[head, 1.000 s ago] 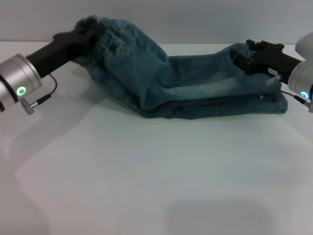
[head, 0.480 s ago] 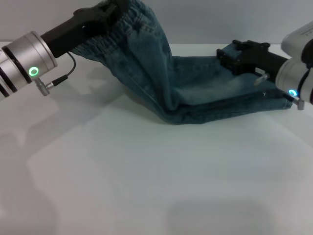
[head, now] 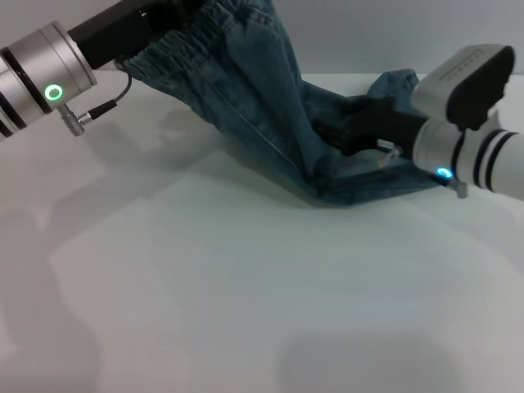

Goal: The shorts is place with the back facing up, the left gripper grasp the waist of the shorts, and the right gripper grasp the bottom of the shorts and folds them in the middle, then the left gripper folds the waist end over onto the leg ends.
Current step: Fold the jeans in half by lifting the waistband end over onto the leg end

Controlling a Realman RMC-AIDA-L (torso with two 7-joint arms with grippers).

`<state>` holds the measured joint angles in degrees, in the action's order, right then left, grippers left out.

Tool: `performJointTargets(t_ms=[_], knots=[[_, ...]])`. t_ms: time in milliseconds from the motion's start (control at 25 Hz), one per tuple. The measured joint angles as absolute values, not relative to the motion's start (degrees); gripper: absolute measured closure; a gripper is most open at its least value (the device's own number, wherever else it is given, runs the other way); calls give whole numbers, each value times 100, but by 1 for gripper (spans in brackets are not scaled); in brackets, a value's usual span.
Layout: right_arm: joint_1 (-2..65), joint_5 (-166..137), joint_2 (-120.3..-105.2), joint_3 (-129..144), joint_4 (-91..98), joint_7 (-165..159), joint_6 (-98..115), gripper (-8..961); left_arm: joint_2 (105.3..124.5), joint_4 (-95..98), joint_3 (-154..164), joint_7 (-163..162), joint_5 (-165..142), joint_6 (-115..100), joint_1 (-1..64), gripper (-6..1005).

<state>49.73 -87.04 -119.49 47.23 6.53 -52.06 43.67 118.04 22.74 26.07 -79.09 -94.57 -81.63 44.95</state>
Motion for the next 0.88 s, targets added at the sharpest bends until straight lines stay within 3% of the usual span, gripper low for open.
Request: performJointTargets(t_ms=[880], knots=[[5880,-8735,-11982,5373,139,-5784,5471,467,11807,2387,2628,-8042,-9364,-8395,4639,951]])
